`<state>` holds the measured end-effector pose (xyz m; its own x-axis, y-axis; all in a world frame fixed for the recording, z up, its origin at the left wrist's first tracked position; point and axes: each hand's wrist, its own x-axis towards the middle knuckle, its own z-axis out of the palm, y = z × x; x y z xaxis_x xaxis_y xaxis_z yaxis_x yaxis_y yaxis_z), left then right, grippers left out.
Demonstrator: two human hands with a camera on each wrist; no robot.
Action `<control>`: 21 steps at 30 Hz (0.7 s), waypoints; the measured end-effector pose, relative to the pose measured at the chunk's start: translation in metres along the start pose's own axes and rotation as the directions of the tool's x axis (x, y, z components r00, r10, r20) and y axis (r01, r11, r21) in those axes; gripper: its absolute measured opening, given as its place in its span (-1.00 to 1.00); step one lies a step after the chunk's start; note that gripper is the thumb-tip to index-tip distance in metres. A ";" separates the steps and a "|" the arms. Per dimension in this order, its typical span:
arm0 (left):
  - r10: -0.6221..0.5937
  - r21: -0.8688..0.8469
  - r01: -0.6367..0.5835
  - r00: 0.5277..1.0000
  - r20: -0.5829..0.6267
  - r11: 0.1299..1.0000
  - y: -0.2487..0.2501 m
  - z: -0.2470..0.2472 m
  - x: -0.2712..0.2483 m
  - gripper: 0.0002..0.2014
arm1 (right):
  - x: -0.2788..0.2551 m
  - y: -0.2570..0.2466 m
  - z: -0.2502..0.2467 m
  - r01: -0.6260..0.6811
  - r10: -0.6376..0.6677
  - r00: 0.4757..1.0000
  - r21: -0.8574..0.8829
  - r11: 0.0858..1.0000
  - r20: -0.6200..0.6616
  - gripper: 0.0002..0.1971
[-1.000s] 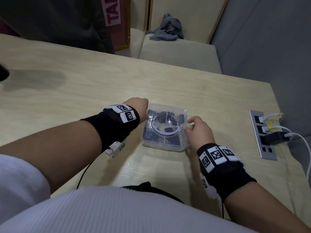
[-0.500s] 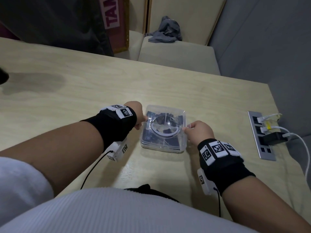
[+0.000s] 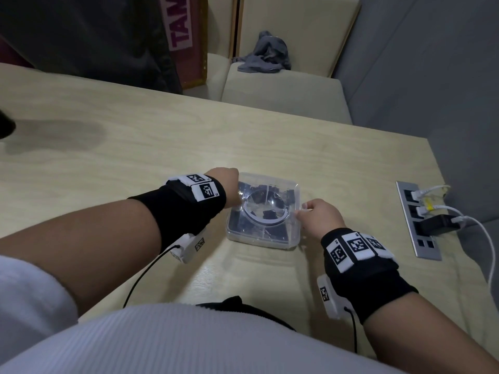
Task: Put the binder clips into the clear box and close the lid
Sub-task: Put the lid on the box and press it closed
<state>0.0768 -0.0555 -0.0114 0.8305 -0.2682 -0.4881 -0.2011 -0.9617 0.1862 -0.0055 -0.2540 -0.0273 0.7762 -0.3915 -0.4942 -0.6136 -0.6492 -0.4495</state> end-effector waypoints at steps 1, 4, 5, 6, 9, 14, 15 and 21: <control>0.003 -0.001 -0.003 1.000 0.019 1.000 0.000 0.002 -0.001 -0.53 | 0.000 0.001 0.002 -0.012 0.011 1.000 0.027 1.000 0.019 -0.55; 0.009 -0.002 -0.009 0.999 0.036 1.000 0.002 0.004 -0.003 -0.44 | 0.000 0.004 0.004 -0.037 0.033 0.998 0.073 0.997 0.059 -0.51; 0.011 0.001 -0.011 0.999 0.034 1.000 0.003 0.004 -0.003 -0.43 | 0.000 0.005 0.005 -0.040 0.035 0.998 0.074 0.996 0.061 -0.51; 0.014 0.005 -0.014 0.999 0.033 1.000 0.003 0.004 -0.004 -0.43 | 0.000 0.004 0.005 -0.039 0.035 0.998 0.072 0.997 0.058 -0.52; 0.029 0.024 -0.030 0.999 0.028 0.999 0.004 0.008 -0.003 -0.42 | 0.001 0.002 0.004 -0.025 0.022 0.998 0.043 0.999 0.061 -0.55; 0.034 0.032 -0.035 0.999 0.036 0.999 0.005 0.008 -0.004 -0.41 | 0.004 0.003 0.002 -0.013 0.012 0.995 0.008 1.000 0.095 -0.46; 0.035 0.033 -0.036 0.999 0.041 0.999 0.005 0.008 -0.004 -0.40 | 0.004 0.004 0.001 -0.013 0.013 0.994 0.003 1.000 0.105 -0.43; 0.034 0.052 -0.037 0.997 0.073 0.998 0.008 0.001 -0.006 -0.37 | 0.006 0.010 0.001 -0.030 0.024 0.991 0.046 0.998 0.130 -0.40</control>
<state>0.0696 -0.0617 -0.0082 0.7834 -0.3038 -0.5423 -0.2586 -0.9526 0.1601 -0.0070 -0.2621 -0.0354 0.7358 -0.3193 -0.5972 -0.6430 -0.6062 -0.4681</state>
